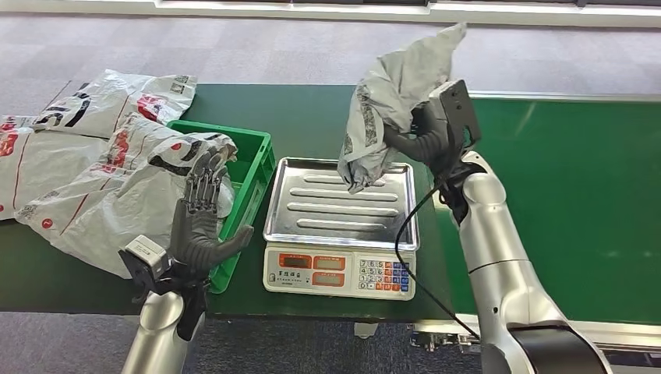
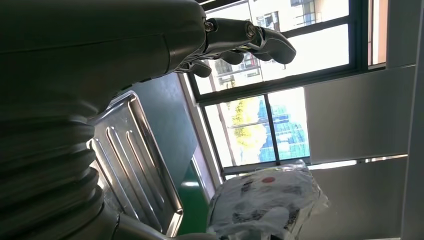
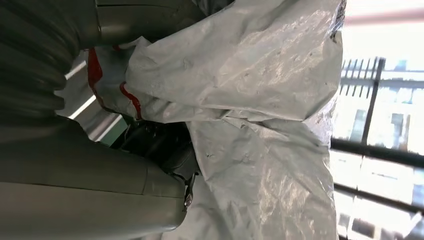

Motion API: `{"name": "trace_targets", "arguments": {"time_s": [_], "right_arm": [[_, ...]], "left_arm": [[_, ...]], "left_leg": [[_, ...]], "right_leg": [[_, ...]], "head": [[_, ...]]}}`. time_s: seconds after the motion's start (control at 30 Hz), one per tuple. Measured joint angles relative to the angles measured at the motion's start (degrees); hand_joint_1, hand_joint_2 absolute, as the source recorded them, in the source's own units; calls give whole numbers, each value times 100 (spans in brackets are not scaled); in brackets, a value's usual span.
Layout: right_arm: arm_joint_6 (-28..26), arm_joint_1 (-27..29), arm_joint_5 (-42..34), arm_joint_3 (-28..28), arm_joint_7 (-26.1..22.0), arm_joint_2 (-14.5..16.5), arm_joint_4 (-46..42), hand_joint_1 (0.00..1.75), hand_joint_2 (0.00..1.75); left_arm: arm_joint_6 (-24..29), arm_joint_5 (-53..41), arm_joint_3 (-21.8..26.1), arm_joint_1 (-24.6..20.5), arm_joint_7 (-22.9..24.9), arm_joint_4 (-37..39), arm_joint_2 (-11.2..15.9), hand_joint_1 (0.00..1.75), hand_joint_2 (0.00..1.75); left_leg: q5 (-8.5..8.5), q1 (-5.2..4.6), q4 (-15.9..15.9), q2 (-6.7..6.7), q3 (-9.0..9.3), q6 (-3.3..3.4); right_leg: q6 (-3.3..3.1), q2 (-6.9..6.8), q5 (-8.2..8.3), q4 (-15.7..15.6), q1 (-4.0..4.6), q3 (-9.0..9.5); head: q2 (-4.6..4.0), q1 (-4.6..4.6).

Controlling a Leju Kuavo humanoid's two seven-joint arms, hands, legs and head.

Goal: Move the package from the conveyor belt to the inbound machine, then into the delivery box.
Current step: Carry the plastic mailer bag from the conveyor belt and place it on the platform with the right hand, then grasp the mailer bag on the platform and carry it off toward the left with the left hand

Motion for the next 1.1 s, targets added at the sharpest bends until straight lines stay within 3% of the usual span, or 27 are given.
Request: {"name": "trace_targets", "arguments": {"time_s": [0.17,0.3,0.47,0.6,0.67,0.97,1.1], "right_arm": [[848,-435,-614,113,142,341,1146,175,175],[955,-590,-738,143,381,521,1682,175,175],[876,-643,-551,256,1200,748,2258,175,175],[905,-611,-75,535,1700,854,2604,134,175],[921,-593,199,740,1908,869,2722,134,175],[909,-567,470,1327,2056,873,2923,134,175],[908,-571,475,1393,2058,873,2937,2,175]], "left_arm": [[10,44,45,-161,26,92,-5,0,175],[28,59,85,-210,48,150,-7,0,175],[84,100,157,-209,86,166,-14,0,175],[90,103,208,-202,145,167,-25,0,175],[90,102,227,-202,169,169,-28,0,175],[89,101,276,-202,190,185,-49,0,175],[89,101,278,-202,190,185,-55,0,175]], "left_leg": [[2,3,0,-2,-1,-3],[2,3,0,-3,-3,-3],[1,4,0,0,-4,-3],[1,5,0,-1,-5,-3],[1,5,0,-1,-5,-3],[2,5,0,1,-3,-3],[2,5,0,1,-1,-3]], "right_leg": [[0,-2,0,0,3,-1],[-1,-3,0,0,4,-3],[-1,0,-1,0,4,-6],[-1,-1,-1,0,5,-7],[-1,-1,-1,0,5,-7],[-1,0,-1,-1,5,-6],[-2,1,0,-1,5,-5]], "head": [[1,-1],[0,0],[1,-1],[1,-1],[1,-1],[0,0],[1,0]]}}
